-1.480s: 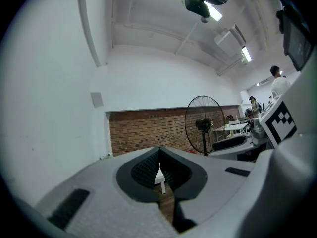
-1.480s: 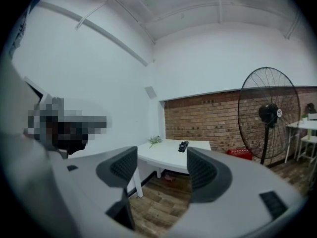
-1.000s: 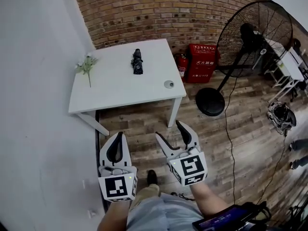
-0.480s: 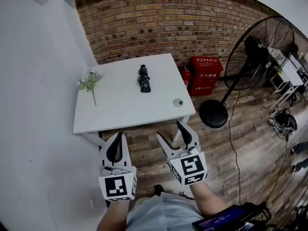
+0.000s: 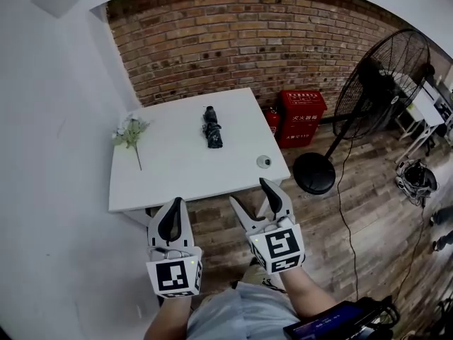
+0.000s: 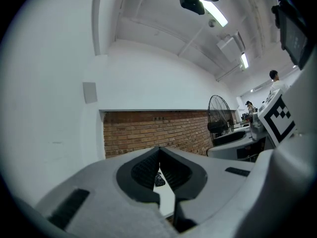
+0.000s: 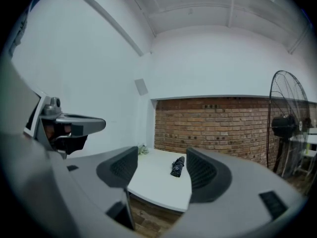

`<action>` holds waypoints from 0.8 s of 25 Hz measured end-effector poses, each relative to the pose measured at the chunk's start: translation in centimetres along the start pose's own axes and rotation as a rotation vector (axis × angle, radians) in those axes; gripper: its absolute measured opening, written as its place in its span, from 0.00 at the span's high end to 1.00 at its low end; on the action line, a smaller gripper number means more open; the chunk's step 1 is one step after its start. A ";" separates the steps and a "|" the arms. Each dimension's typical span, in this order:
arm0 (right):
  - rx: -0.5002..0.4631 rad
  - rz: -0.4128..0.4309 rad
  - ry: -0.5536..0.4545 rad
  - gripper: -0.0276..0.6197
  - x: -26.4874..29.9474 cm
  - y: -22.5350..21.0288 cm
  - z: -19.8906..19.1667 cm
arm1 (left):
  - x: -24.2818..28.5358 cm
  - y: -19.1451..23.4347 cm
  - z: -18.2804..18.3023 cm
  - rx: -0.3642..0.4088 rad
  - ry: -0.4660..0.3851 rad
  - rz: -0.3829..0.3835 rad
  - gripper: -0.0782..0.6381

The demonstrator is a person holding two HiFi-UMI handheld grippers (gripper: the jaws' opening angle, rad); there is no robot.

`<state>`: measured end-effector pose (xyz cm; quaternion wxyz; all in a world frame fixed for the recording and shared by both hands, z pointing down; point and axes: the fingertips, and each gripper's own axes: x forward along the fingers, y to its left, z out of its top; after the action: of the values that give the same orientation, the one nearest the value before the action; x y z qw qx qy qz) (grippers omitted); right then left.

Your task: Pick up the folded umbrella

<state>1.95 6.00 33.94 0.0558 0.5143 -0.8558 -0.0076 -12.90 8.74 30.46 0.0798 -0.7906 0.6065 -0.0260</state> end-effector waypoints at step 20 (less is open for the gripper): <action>0.071 -0.018 0.087 0.48 8.9 -6.4 -4.6 | 10.3 0.7 -5.1 -0.001 0.110 -0.015 0.88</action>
<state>3.93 -4.66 38.84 0.0747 0.5233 -0.8477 0.0445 -11.57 -1.85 34.77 0.0459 -0.7926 0.6040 -0.0697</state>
